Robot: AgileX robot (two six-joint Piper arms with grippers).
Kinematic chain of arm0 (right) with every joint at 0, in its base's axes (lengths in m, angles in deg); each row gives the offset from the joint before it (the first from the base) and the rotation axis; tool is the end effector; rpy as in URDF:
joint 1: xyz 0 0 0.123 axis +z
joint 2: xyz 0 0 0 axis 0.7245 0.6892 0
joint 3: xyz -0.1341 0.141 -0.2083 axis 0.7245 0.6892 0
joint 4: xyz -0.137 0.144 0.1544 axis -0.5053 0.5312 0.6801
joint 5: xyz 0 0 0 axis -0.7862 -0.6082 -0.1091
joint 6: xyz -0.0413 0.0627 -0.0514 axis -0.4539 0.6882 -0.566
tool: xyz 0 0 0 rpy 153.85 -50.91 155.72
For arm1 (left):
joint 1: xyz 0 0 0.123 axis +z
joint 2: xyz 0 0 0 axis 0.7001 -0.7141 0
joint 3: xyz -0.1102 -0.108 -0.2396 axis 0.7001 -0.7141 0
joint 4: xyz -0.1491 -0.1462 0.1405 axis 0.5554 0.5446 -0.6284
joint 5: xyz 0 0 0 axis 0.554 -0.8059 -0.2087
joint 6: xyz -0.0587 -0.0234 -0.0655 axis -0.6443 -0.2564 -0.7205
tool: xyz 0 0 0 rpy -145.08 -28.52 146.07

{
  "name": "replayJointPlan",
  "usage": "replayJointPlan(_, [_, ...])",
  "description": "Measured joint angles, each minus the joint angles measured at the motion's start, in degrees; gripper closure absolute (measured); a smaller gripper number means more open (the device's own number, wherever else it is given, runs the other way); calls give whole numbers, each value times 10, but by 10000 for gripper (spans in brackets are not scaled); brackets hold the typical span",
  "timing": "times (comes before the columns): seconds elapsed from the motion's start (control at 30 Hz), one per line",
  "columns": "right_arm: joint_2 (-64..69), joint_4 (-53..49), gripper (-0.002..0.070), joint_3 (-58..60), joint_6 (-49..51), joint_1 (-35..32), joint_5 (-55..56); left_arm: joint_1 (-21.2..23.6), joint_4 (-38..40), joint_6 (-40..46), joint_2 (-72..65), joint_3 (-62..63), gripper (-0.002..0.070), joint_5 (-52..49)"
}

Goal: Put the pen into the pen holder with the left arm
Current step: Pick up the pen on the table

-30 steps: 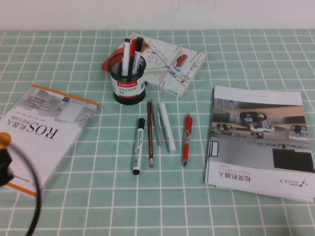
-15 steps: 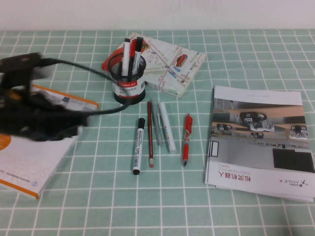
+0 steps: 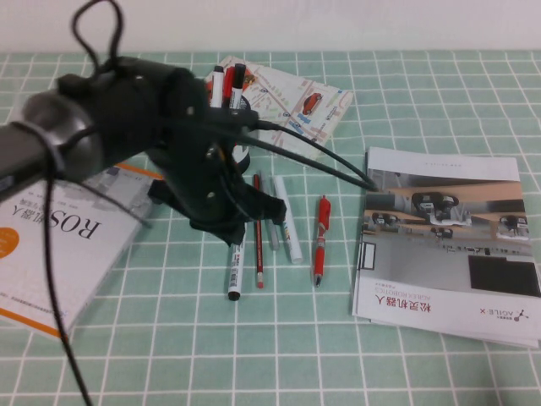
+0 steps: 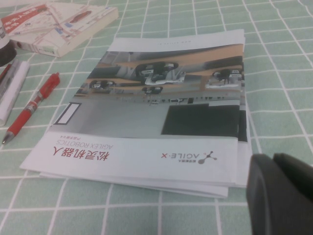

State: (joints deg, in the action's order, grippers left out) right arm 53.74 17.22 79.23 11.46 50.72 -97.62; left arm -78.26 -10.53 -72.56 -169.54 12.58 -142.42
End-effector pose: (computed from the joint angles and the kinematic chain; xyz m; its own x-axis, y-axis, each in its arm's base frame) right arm 0.0525 0.0087 0.1727 -0.2779 0.1103 -0.9542 -0.0880 0.9863 0.1396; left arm 0.3163 -0.2199 0.2533 -0.8829 0.3533 -0.3092 0.4078 0.9035 -0.1320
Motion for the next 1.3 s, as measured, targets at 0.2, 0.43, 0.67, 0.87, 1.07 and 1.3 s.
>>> replayJointPlan(0.2, [0, 0, 696, 0, 0, 0, 0, -4, -19, 7, -49, 52, 557, -35])
replayJointPlan(0.43, [0, 0, 696, 0, 0, 0, 0, -4, -46, -1, -97, 87, 375, -51])
replayJointPlan(0.67, [0, 0, 696, 0, 0, 0, 0, -4, -50, -4, -143, 118, 362, -55])
replayJointPlan(0.87, [0, 0, 696, 0, 0, 0, 0, -4, -59, -4, -163, 119, 360, -57])
replayJointPlan(1.07, [0, 0, 696, 0, 0, 0, 0, -4, -60, -7, -177, 120, 360, -53])
replayJointPlan(1.3, [0, 0, 696, 0, 0, 0, 0, -4, -64, -15, -184, 127, 366, -57])
